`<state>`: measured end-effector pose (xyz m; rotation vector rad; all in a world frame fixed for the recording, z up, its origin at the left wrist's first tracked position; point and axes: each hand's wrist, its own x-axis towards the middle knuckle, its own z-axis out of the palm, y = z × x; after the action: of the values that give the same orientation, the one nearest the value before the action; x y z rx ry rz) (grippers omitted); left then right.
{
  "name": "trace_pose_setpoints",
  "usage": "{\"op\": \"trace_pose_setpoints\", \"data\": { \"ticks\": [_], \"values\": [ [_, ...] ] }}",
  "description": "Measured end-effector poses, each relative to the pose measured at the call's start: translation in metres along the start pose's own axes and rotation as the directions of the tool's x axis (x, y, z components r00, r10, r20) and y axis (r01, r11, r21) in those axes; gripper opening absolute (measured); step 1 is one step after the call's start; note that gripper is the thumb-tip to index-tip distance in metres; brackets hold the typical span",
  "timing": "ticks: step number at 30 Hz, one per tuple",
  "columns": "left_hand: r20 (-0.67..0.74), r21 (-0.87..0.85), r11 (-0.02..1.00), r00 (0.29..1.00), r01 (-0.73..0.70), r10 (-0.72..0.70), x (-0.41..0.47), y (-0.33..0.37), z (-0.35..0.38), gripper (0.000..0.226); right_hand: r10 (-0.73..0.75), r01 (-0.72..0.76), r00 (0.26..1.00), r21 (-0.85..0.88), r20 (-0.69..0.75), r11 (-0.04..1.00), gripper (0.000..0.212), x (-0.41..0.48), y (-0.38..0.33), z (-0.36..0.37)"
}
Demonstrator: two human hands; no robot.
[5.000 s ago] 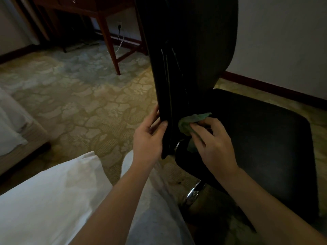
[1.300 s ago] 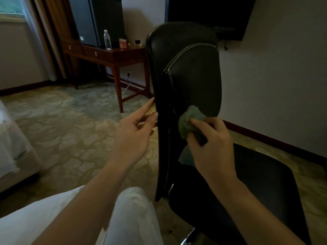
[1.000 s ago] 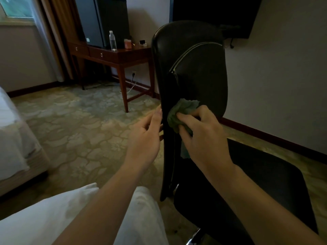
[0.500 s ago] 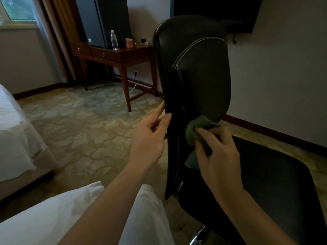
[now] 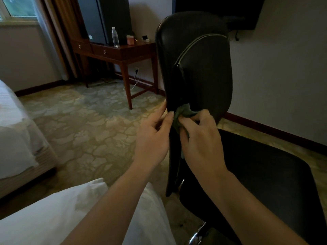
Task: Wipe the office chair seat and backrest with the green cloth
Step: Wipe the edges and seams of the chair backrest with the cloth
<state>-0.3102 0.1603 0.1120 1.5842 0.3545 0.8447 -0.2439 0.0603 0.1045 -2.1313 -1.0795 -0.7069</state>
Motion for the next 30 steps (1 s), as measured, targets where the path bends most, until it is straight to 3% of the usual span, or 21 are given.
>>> {"op": "trace_pose_setpoints", "data": {
  "ticks": [6,10,13,22,30],
  "values": [
    [-0.015,0.017,1.000,1.000,0.022,-0.022,-0.001,0.002,0.002,0.038,0.084,-0.072,0.972,-0.062,0.219,0.995,0.022,-0.031,0.012,0.004],
    [-0.030,0.017,0.999,0.999,0.034,-0.034,-0.003,0.003,0.005,0.038,0.140,-0.139,0.990,0.119,0.000,0.983,0.030,-0.035,0.015,-0.007],
    [-0.033,0.029,0.999,0.999,0.037,-0.036,-0.003,0.006,0.004,0.038,0.137,-0.127,0.989,0.139,-0.060,0.982,0.034,-0.021,0.012,-0.013],
    [-0.060,0.081,0.997,0.998,-0.021,0.026,-0.007,0.002,0.006,0.036,0.016,-0.012,0.998,0.078,-0.057,0.997,0.033,-0.003,0.011,-0.011],
    [-0.110,0.044,0.998,0.993,-0.040,0.045,-0.012,0.003,0.014,0.038,0.001,0.006,0.998,-0.111,0.066,0.994,0.041,-0.010,0.006,-0.007]
  ]
}}
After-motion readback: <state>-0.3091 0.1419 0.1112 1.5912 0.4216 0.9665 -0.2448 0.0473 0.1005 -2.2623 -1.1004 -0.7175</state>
